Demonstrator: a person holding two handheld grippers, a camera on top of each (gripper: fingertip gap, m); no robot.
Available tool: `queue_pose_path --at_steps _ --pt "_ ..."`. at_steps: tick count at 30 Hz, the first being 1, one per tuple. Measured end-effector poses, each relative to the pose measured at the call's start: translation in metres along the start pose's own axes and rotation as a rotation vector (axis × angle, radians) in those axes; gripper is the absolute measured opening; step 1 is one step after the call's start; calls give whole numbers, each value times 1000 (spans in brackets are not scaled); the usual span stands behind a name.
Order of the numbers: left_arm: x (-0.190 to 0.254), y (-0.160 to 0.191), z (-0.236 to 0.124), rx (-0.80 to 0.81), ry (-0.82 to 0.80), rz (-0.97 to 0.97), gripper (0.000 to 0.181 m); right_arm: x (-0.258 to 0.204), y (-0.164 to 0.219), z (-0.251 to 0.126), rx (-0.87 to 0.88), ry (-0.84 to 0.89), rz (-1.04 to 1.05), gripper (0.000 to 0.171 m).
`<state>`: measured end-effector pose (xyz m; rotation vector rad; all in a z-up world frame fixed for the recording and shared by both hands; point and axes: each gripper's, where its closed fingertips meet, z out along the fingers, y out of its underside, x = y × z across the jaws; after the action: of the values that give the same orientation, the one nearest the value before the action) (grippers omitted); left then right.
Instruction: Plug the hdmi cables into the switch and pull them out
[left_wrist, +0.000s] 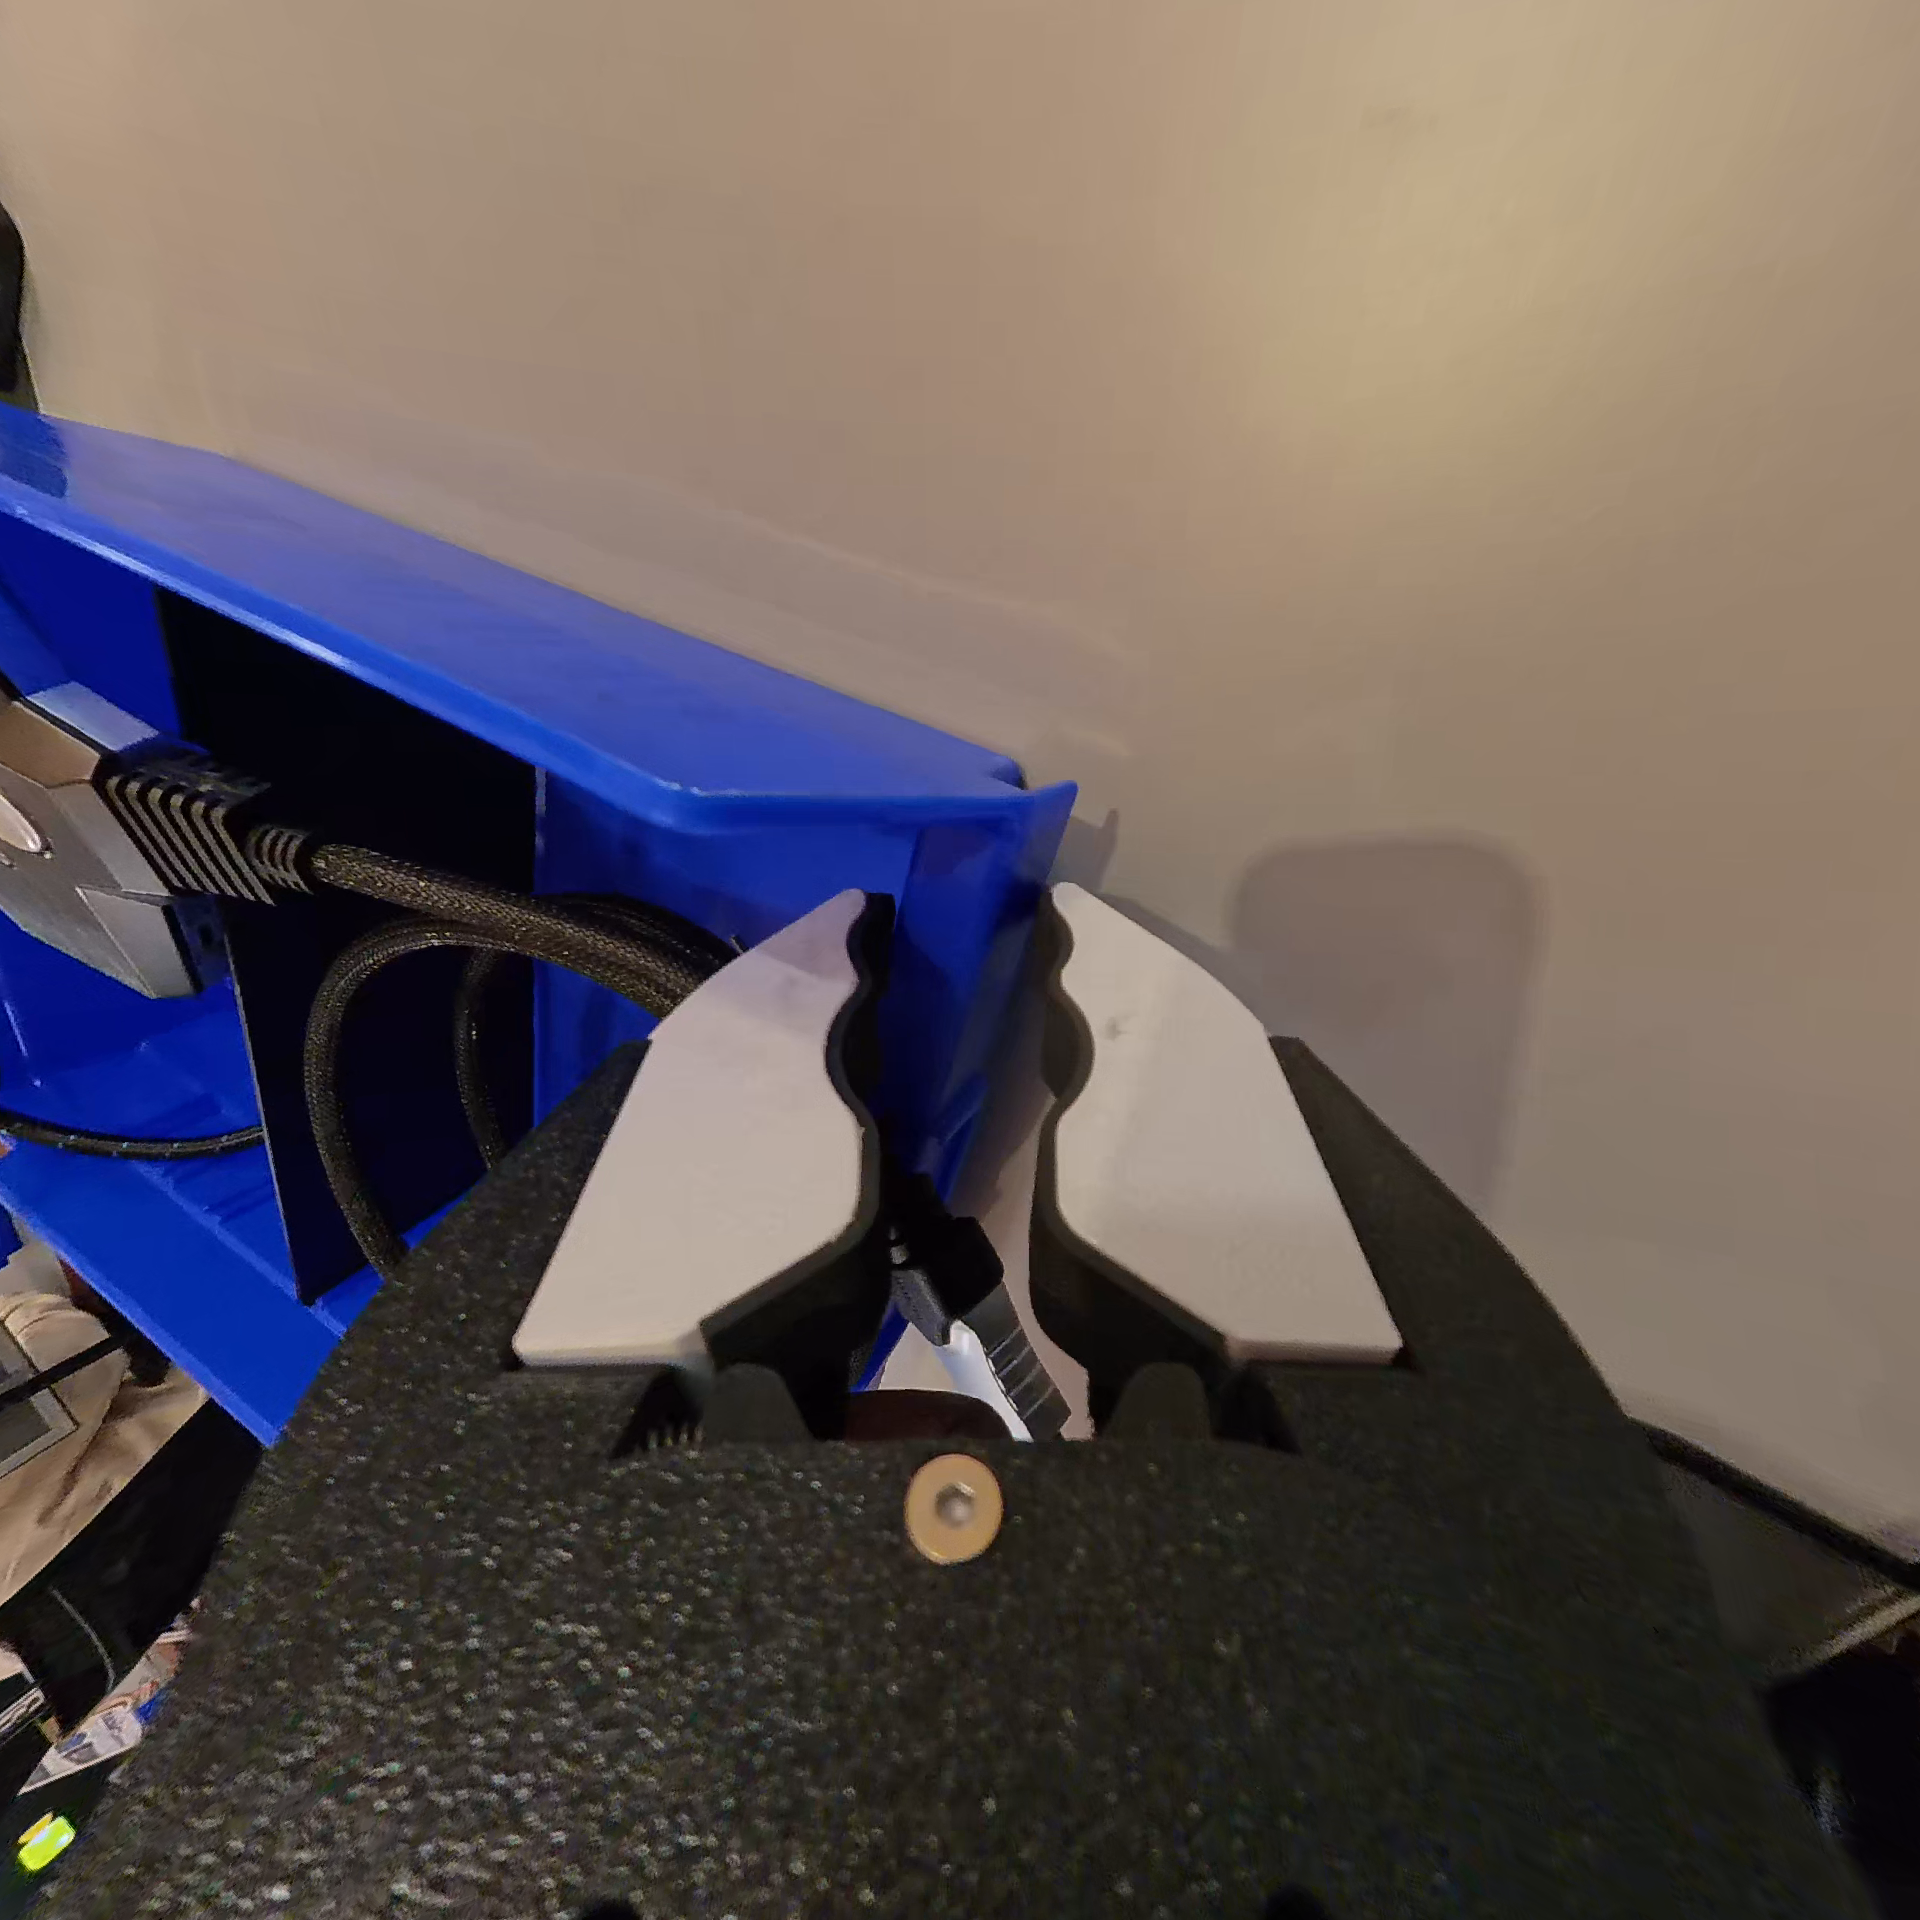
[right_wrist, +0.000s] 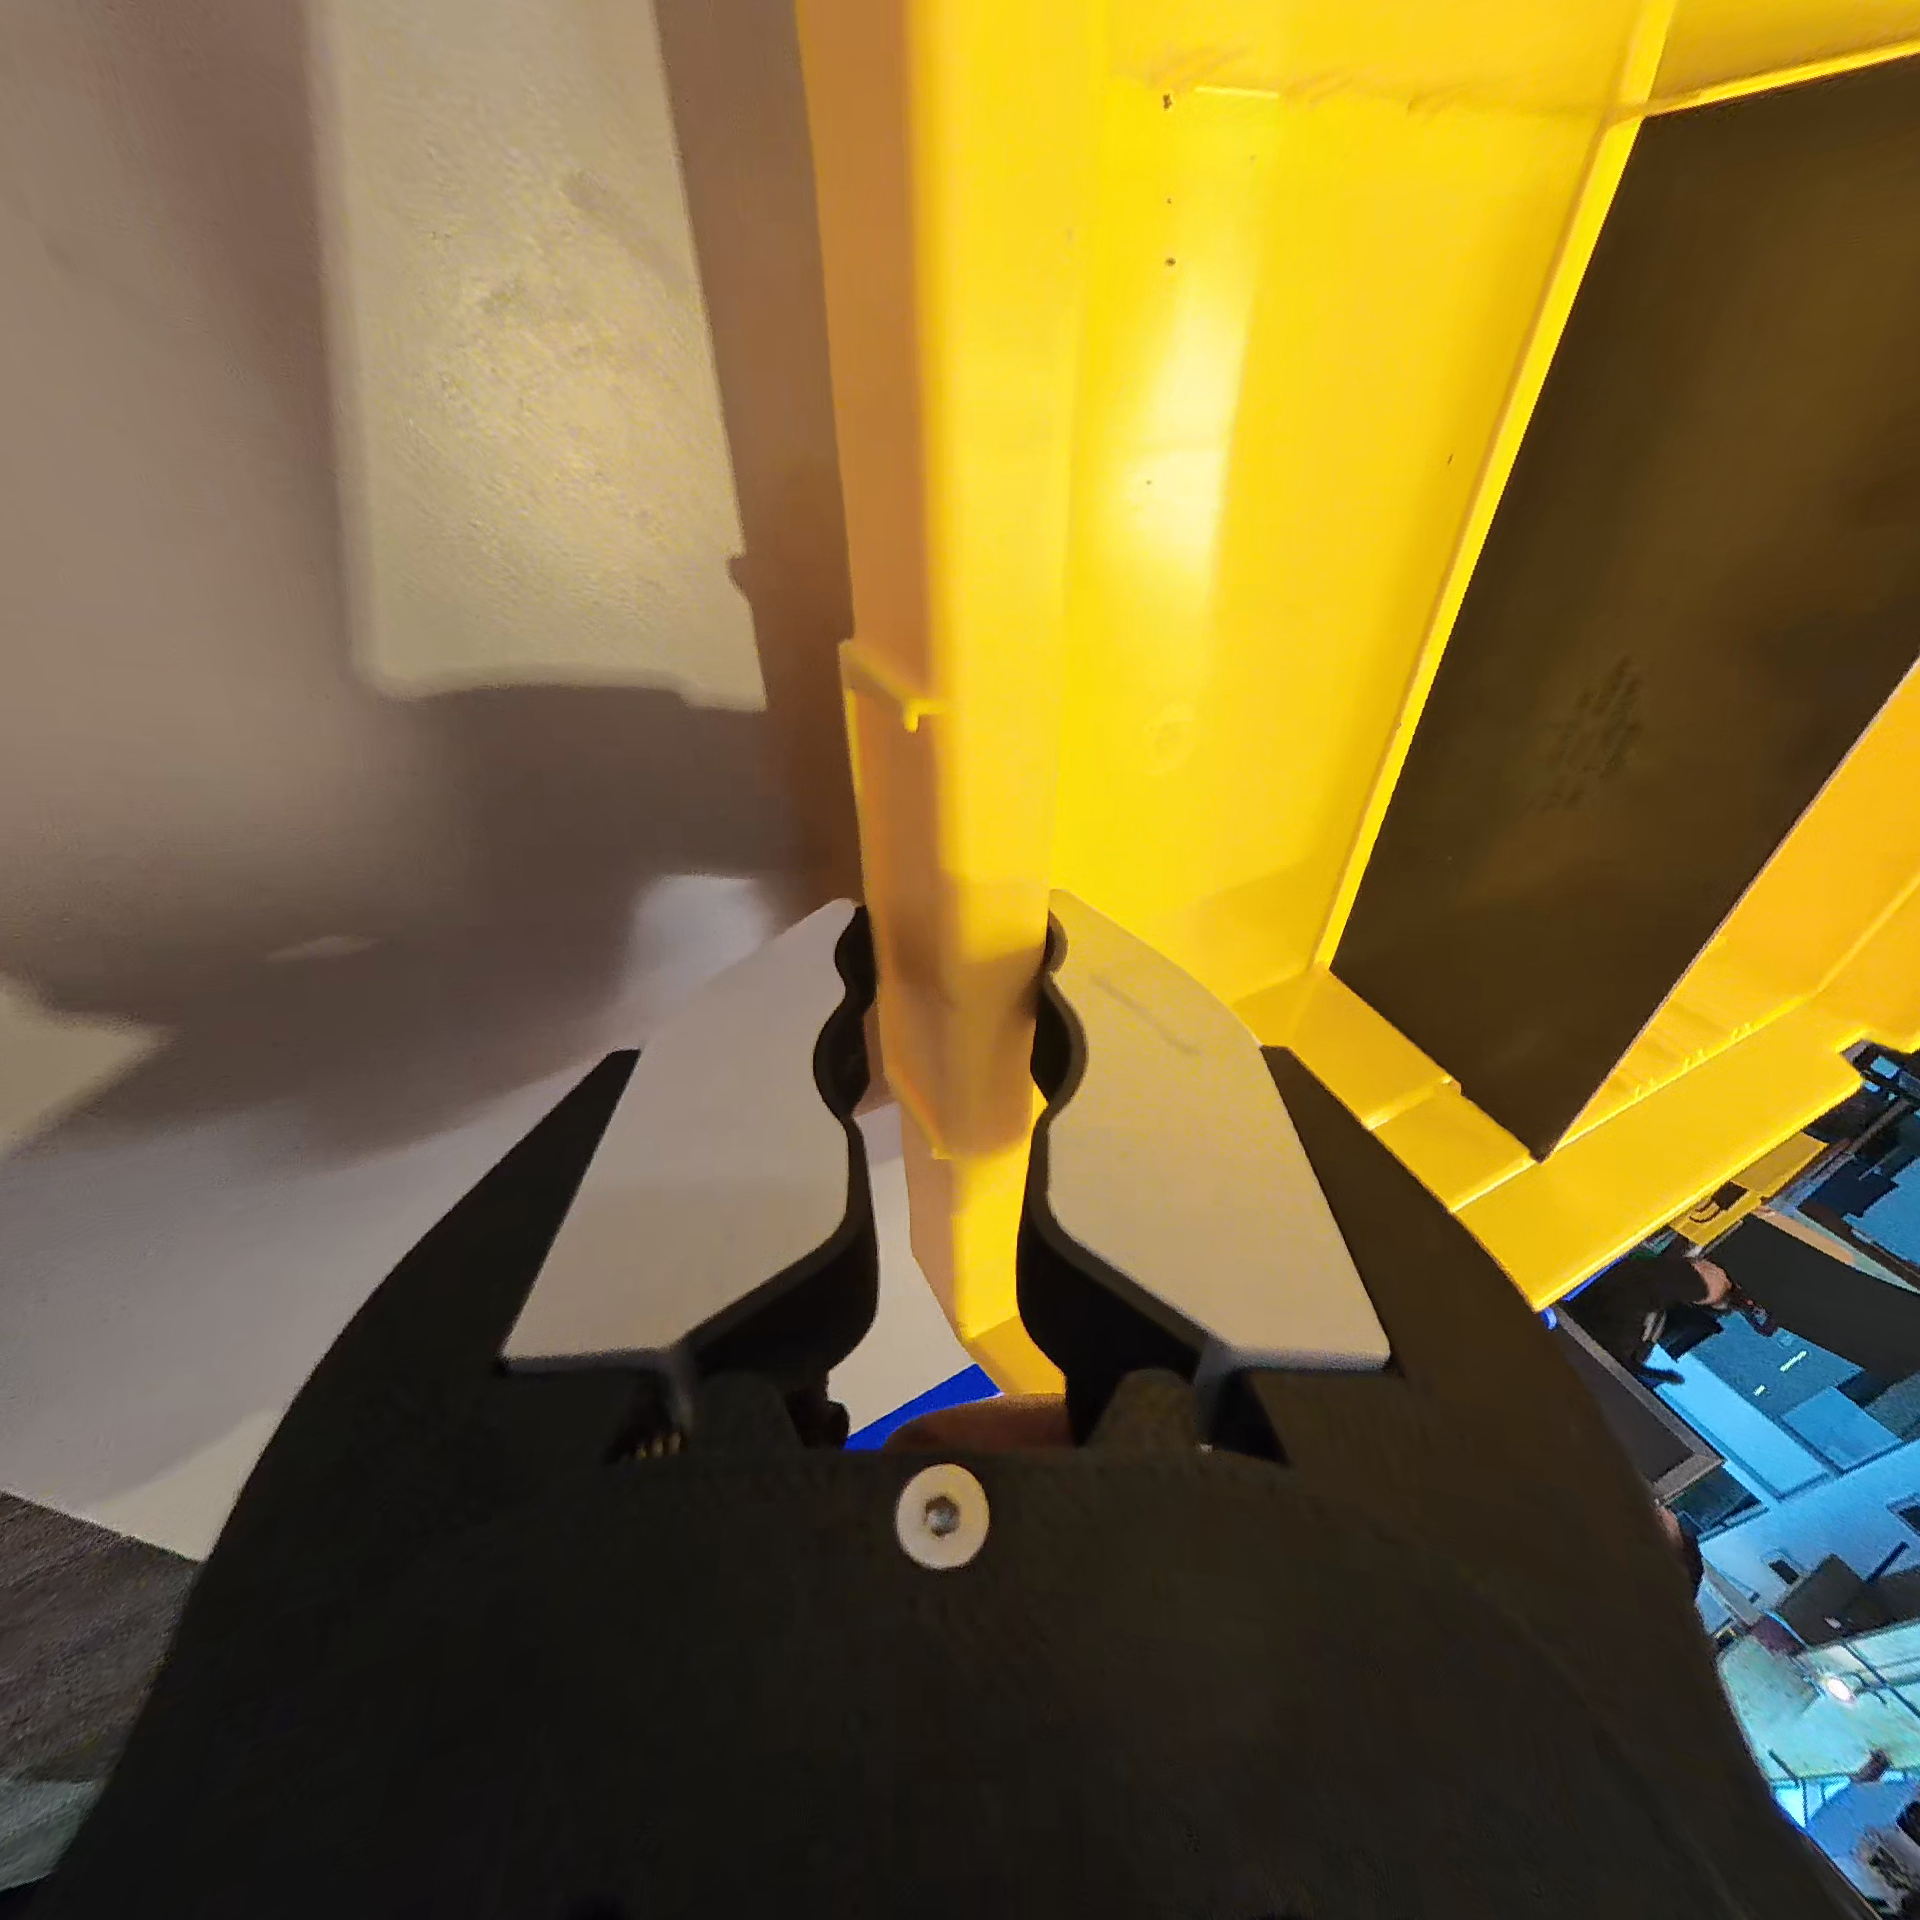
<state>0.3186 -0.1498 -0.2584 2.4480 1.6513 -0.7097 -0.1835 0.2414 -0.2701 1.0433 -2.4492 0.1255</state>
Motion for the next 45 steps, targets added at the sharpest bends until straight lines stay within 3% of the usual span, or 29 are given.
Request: queue_pose_path --at_steps 15,36,38,41,45 --pt "-10 15 3 10 -14 30 28 6 8 4 30 -2 10 29" --pt "-33 31 9 17 -61 -22 29 6 50 8 68 42 63 30" --pt "-31 27 -1 79 -42 -75 34 5 52 5 89 61 98 32" --pt "-34 6 -39 317 -34 -182 37 2 51 -10 168 94 181 31" --pt "-75 -3 -74 476 -156 -374 37 -1 27 -49 354 133 272 29"
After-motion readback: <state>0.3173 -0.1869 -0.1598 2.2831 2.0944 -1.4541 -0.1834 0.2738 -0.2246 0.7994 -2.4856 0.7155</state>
